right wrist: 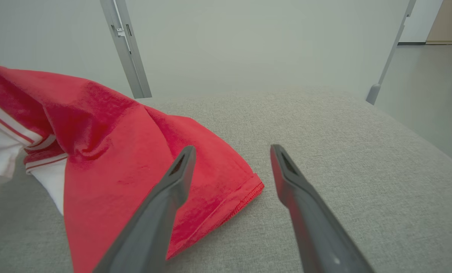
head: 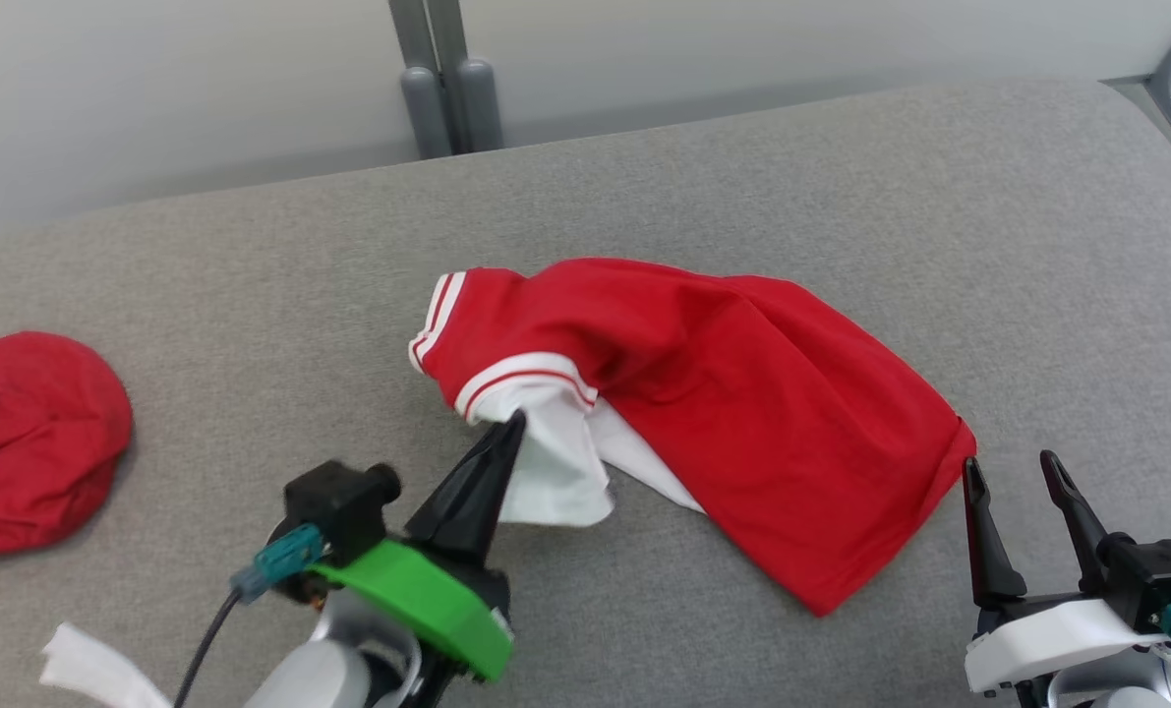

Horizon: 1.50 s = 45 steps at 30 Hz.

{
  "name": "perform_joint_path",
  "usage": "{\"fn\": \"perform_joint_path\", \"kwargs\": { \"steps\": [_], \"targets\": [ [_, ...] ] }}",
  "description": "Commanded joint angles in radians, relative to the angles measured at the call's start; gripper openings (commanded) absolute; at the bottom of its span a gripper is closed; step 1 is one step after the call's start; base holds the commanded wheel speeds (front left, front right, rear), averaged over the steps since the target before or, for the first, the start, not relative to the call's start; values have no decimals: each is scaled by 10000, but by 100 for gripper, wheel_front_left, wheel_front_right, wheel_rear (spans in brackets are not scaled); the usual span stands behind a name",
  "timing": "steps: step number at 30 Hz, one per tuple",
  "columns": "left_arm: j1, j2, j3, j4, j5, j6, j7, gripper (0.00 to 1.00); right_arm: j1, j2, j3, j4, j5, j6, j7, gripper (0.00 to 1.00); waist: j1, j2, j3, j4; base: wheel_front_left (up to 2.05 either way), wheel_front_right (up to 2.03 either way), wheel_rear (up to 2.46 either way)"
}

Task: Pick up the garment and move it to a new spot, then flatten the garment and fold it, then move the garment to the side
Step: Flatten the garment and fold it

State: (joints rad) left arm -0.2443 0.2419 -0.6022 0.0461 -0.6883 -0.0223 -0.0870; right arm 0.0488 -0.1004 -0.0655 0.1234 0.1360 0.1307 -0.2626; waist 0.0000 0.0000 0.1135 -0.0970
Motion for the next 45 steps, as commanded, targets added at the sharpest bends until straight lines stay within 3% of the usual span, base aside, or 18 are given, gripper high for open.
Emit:
{"fn": "perform_joint_path", "kwargs": {
  "steps": [1,3,8,13,19,22,23,24,25,33,37,40,45],
  "targets": [
    [568,426,165,-419,-76,320,203,0,140,-23,-22,-17,-38,1,-34,100,0,0,-491,652,0,0,0],
    [1627,914,394,-1305,-382,848,570,0,224,-20,-27,-36,-38,1,-34,100,0,0,-550,858,0,0,0],
    [3927,1619,971,-2354,-1338,1695,960,0,299,-71,89,15,-12,1,-34,100,0,0,-620,1118,0,0,0],
    [5112,1610,1015,-3029,-2073,1884,1120,0,346,-250,236,109,36,1,-34,100,0,0,-688,1243,0,0,0],
    [5880,2191,1242,-4272,-2194,2480,1557,0,455,-363,240,142,80,1,-34,100,0,0,-842,1202,0,0,0],
    [6050,2583,1301,-4486,-2308,2532,1954,0,492,-334,167,127,74,1,-34,100,0,0,-835,1193,0,0,0],
    [6014,2514,1381,-4420,-2379,2565,1898,20,493,-278,206,144,40,1,-34,100,0,0,-834,1159,0,0,0],
    [5984,2408,1419,-4342,-2461,2570,1846,93,499,-259,240,163,14,1,-34,100,0,0,-834,1132,0,0,0],
    [6020,2321,1431,-4166,-2594,2605,1874,100,462,-246,326,184,-15,1,-34,100,0,0,-820,1056,0,0,0],
    [6300,2968,1726,-3741,-2090,3237,1923,100,187,-189,466,25,-41,1,-34,100,0,0,-649,341,0,0,0],
    [5182,3043,1784,-4239,-1520,3050,1739,100,80,-197,492,-4,-43,1,-34,100,0,0,-497,-15,0,0,0],
    [3624,2781,1157,-4102,-891,2904,2284,100,-73,-161,546,15,-40,1,-34,100,0,0,-322,-345,0,0,0],
    [283,1251,-435,-2553,-50,2176,3469,100,-433,-59,716,61,43,1,-34,100,0,0,60,-1030,0,0,0]
  ]
}}
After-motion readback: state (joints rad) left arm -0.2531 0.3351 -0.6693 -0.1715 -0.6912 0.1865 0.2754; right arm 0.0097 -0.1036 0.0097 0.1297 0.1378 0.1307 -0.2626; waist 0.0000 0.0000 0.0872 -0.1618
